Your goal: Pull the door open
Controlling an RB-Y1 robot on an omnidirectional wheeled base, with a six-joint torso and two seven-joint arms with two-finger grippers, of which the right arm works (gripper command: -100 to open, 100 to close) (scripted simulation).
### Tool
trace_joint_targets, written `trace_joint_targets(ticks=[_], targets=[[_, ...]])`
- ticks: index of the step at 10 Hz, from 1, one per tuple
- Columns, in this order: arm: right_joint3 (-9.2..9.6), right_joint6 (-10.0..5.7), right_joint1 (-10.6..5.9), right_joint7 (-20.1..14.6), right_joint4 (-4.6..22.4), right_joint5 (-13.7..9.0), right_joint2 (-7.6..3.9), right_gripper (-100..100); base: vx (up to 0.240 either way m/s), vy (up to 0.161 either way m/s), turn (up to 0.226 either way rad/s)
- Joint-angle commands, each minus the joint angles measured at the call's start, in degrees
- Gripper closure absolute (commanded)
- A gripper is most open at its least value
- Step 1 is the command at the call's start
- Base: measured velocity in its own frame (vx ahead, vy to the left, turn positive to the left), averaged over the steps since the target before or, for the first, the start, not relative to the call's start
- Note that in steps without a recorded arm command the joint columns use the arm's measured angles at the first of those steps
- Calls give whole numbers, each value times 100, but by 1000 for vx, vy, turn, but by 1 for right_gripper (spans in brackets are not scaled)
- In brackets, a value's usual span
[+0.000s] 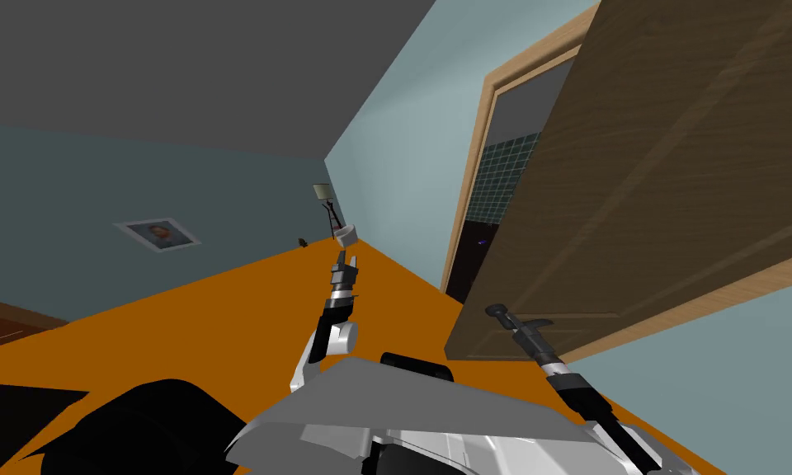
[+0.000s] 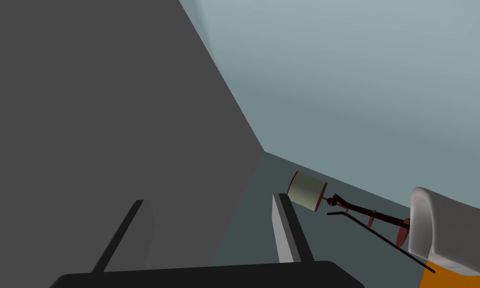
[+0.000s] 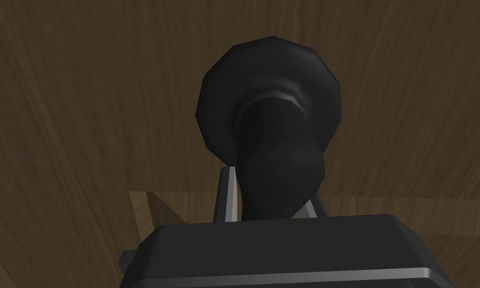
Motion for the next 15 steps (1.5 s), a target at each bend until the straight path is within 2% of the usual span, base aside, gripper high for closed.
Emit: trace_joint_targets(ticks=[1, 5, 6, 15], targets=[[11, -98, 38, -21, 7, 5, -45, 100, -217, -105, 159], [46, -299, 85, -76, 102, 17, -116, 100, -201, -85, 138], [46, -277, 56, -72, 132, 18, -95, 100, -68, -36, 27], [108, -589, 45, -133, 383, 30, -165, 100, -186, -95, 162]])
